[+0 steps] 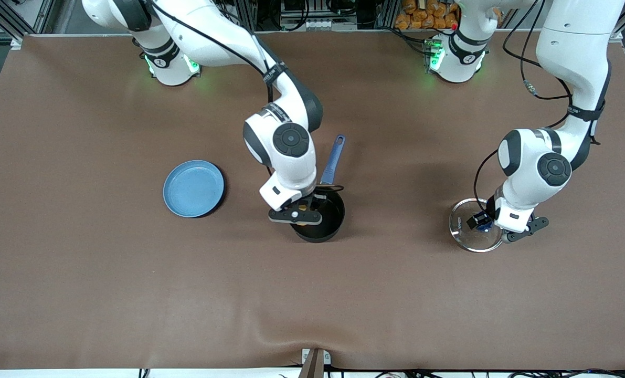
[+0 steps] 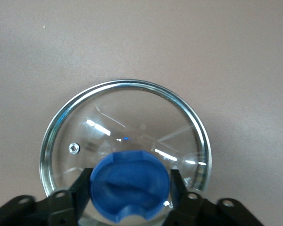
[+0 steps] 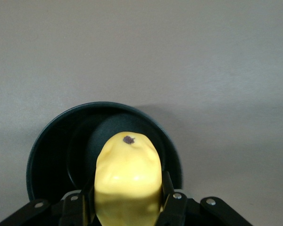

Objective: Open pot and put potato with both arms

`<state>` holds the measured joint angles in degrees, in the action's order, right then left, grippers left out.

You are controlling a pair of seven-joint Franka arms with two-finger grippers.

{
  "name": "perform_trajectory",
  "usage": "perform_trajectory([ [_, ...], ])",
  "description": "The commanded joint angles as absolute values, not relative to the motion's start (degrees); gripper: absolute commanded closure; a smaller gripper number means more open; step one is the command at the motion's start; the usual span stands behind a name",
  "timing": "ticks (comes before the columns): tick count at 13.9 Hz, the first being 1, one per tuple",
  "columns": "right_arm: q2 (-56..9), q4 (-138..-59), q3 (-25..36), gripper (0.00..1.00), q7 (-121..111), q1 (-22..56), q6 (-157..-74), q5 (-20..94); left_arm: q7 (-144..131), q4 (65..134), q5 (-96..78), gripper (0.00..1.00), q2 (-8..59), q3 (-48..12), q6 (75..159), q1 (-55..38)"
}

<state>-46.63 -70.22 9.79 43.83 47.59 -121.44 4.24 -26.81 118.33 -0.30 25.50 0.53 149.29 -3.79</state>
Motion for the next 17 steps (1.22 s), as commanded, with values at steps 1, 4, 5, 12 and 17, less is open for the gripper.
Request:
perform_trajectory([
  [1, -51.0, -65.2, 10.9, 1.0, 47.4, 49.5, -121.4, 4.7, -27.3, 117.9, -0.6, 0.0, 21.0, 0.5, 149.1, -4.0],
  [4, -53.5, -63.5, 10.9, 1.0, 49.1, 50.3, -122.8, 4.7, -27.2, 112.4, -0.6, 0.0, 13.5, 0.6, 139.8, -3.6],
  [5, -54.1, -63.5, 10.8, 1.0, 49.5, 50.4, -123.3, 4.7, -26.6, 109.2, -0.5, 0.0, 11.9, 0.6, 135.2, -3.5],
  [12, -57.8, -63.6, 10.4, 0.7, 50.6, 50.7, -127.5, 4.7, -27.2, 86.3, 0.0, 0.0, 5.7, -0.3, 102.9, -4.3],
  [17, -56.7, -63.6, 10.4, 0.0, 50.7, 50.5, -126.8, 4.8, -22.0, 83.8, 0.7, 0.0, 0.4, -0.4, 92.4, -3.9],
])
